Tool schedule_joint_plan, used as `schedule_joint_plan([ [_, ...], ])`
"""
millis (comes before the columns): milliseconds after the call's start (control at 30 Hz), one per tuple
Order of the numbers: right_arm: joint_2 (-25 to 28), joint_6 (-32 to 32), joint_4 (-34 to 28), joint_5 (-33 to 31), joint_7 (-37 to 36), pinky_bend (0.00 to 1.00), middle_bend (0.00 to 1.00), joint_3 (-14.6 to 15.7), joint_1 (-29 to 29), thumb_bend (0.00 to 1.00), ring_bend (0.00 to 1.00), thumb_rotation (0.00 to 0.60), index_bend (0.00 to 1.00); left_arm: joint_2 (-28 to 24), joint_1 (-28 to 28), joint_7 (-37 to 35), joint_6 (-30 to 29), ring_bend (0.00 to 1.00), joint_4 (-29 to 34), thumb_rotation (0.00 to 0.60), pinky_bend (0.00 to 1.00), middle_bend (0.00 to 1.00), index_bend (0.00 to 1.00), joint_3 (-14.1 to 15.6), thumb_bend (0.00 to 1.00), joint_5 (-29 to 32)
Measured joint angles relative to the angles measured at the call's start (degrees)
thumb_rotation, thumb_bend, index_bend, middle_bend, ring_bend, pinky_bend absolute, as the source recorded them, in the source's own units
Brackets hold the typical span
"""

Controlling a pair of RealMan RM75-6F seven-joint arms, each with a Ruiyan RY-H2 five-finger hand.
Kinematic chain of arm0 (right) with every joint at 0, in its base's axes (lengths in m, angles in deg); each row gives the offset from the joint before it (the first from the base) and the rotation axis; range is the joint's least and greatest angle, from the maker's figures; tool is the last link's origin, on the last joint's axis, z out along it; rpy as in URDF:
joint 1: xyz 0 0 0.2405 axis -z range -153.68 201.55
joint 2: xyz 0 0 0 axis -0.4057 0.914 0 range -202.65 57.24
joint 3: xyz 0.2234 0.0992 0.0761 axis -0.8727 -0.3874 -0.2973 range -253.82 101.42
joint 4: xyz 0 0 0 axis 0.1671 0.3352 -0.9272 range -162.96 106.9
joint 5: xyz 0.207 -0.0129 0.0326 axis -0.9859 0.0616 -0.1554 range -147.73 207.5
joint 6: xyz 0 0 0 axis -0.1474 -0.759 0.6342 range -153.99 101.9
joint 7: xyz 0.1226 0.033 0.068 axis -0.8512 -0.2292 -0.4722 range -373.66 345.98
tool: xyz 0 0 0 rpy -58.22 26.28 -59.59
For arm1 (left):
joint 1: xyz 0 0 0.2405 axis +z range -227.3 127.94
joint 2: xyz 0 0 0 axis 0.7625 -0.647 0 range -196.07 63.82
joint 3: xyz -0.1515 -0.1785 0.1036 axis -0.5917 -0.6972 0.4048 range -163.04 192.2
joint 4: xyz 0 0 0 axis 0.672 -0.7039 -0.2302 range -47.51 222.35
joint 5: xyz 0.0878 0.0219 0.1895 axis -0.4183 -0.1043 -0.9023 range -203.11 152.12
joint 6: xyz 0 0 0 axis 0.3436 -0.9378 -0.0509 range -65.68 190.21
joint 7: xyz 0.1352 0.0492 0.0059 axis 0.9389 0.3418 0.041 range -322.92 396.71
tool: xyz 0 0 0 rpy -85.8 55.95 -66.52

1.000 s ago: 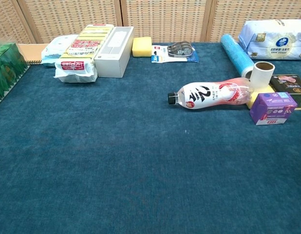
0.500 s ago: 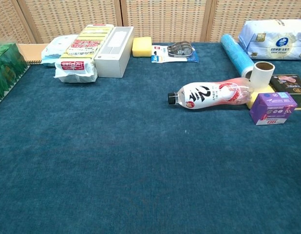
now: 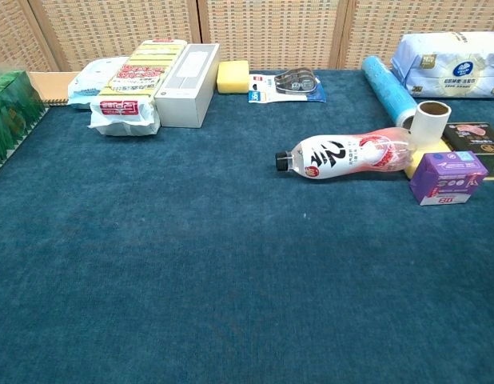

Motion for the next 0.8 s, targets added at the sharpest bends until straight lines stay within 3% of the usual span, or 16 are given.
schedule_joint_plan([
  [167,-0.2,-4.4,0.5,0.8,1.6,1.0,1.0,1.4,-0.1,0.43,1.0,0.6,0.83,0.0,0.0,-0.5,0.2,0.13,-0.2,0.6,0.3,0.2,0.0,-0.3,0.11,0.9],
  [400,-0.8,-0.7,-0.3,0.8,2.5,1.0,1.0,-0.7,-0.1,0.43,1.0,0.6,0.83,-0.2,0.0,-0.8,-0.5,0.13,-0.2,0.6,0.3,0.2,0.0,0.0,0.11,-0.1],
  [533,-0.6,-3.1,0.6,1.8,3.6,1.0,1.0,1.3,0.1,0.43,1.0,0.6,0.83,-0.2,0.0,-1.6,-0.5,0.13,-0.6,0.6,0.3,0.2,0.0,-0.1,0.11,0.3],
  [633,-0.8,-1.5,1.4,2.9,4.4,1.0,1.0,2.4,0.2,0.43,1.0,0.6,0.83,0.0,-0.1,-0.8,0.6,0.13,-0.3,0.6,0.3,0.2,0.0,-0.6,0.11,1.8],
  [800,-1.9,1.1,1.2,1.4,3.9,1.0,1.0,0.3,0.2,0.43,1.0,0.6,0.83,-0.1,-0.1,-0.3,0.6,0.13,0.2,0.6,0.3,0.2,0.0,-0.3,0.11,1.0],
])
